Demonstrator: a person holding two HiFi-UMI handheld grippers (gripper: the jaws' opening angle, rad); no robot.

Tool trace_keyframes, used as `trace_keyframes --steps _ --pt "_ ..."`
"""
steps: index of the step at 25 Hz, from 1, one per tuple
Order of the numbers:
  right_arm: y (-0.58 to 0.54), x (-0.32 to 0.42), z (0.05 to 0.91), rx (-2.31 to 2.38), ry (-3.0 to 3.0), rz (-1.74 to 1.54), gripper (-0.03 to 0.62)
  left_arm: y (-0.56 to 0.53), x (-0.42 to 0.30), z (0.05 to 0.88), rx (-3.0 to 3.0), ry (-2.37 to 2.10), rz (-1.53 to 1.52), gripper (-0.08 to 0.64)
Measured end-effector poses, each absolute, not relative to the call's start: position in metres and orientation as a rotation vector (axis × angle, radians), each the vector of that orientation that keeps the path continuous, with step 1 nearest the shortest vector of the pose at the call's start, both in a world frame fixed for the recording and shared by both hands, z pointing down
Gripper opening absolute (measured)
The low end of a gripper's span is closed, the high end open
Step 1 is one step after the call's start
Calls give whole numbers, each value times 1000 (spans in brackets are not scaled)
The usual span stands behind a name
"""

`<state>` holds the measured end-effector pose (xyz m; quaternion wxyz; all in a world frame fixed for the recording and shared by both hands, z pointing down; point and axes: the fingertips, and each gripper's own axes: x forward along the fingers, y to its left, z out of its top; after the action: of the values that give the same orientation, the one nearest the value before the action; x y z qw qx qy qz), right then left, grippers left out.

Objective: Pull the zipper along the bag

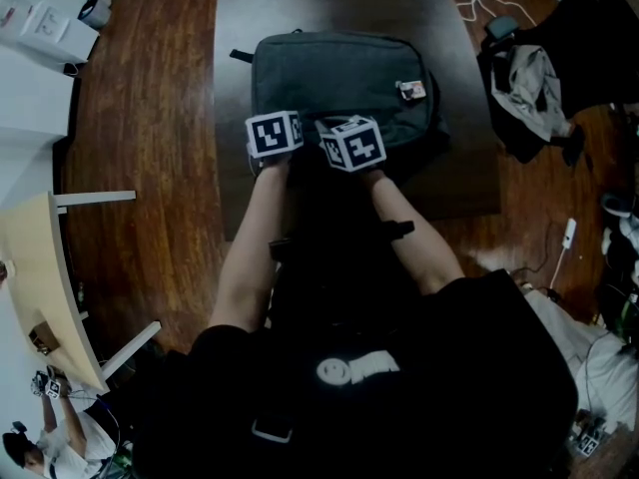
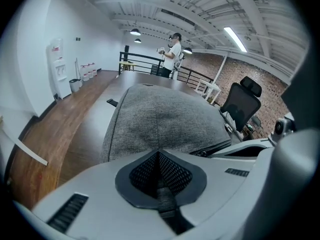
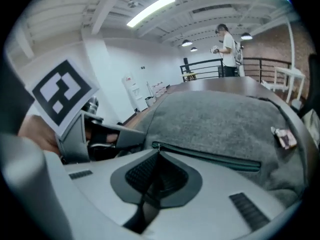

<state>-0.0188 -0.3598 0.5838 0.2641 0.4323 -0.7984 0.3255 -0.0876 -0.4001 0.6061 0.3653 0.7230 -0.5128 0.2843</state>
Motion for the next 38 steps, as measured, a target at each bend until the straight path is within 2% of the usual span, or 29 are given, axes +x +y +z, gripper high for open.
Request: trace_keyframes --steps 10,38 --pt "-361 -2 578 1168 -2149 987 23 -403 -84 604 1891 -1320 736 2" --pt "-357 39 574 1214 -2154 992 23 -399 -75 602 1873 -1307 709 2"
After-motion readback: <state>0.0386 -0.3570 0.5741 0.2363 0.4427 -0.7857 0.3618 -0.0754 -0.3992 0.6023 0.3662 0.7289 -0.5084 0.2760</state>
